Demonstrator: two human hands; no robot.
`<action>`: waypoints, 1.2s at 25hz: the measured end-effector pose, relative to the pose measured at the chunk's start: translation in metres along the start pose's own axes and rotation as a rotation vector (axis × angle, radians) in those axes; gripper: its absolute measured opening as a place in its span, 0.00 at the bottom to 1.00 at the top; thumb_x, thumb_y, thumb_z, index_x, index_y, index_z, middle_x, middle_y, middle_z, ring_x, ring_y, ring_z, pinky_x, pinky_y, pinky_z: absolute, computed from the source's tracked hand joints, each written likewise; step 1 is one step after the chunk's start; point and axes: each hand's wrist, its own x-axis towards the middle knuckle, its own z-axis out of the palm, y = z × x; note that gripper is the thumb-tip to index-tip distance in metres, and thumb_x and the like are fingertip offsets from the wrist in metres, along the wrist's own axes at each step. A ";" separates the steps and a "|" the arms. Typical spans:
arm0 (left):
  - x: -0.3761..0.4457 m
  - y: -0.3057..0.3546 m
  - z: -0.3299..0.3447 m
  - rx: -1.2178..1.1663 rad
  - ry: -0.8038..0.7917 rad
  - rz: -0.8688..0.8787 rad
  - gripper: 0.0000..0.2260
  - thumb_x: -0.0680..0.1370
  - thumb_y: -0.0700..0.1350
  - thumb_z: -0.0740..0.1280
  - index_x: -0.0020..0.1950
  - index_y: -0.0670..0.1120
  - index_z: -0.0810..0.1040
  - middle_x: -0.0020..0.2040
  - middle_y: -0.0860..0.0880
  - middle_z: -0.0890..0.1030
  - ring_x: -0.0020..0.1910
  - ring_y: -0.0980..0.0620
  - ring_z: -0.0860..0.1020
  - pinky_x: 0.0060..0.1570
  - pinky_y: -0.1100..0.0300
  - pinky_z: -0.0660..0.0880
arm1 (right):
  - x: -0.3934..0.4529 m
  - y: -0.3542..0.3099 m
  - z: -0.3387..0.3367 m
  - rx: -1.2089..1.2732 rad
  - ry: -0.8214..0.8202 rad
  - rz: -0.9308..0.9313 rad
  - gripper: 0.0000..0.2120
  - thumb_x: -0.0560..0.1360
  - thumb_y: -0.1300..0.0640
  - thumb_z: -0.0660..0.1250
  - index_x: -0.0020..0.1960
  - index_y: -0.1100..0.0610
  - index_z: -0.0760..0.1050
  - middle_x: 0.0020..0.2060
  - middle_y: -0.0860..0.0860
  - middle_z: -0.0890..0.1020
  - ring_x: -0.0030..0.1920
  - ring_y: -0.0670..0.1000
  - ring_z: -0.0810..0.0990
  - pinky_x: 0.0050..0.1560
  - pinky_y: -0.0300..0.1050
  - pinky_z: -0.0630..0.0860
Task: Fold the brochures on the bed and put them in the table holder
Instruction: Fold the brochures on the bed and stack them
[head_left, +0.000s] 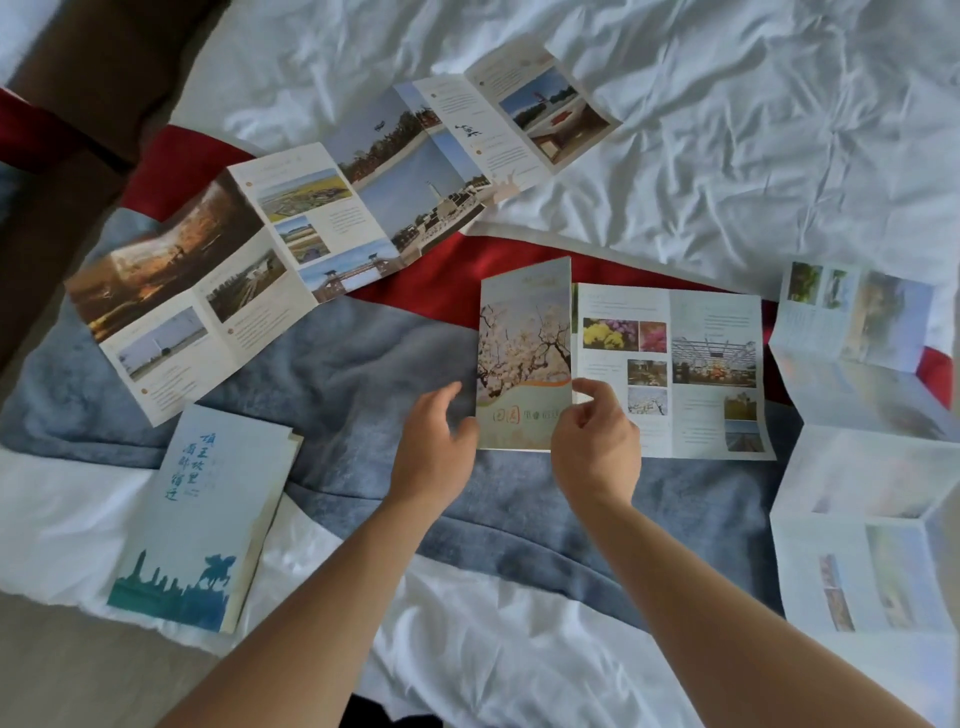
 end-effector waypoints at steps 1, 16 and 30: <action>0.003 0.004 0.005 0.008 -0.011 -0.010 0.24 0.80 0.47 0.64 0.76 0.49 0.66 0.74 0.50 0.68 0.72 0.52 0.67 0.64 0.61 0.65 | 0.005 0.006 -0.003 0.001 0.001 0.008 0.16 0.77 0.59 0.58 0.62 0.48 0.75 0.37 0.46 0.81 0.38 0.49 0.80 0.31 0.44 0.75; 0.039 0.045 0.071 0.060 -0.061 -0.033 0.29 0.79 0.48 0.66 0.79 0.50 0.61 0.73 0.49 0.67 0.71 0.50 0.68 0.70 0.49 0.68 | 0.066 0.073 -0.031 -0.293 -0.185 0.136 0.45 0.73 0.28 0.55 0.80 0.52 0.45 0.78 0.59 0.57 0.77 0.61 0.57 0.72 0.66 0.58; 0.049 0.085 0.107 -0.113 0.040 -0.039 0.26 0.76 0.50 0.71 0.72 0.50 0.69 0.64 0.49 0.74 0.57 0.49 0.78 0.54 0.46 0.80 | 0.073 0.053 -0.060 0.299 -0.428 0.063 0.43 0.69 0.21 0.45 0.71 0.47 0.69 0.58 0.48 0.82 0.50 0.41 0.78 0.40 0.33 0.69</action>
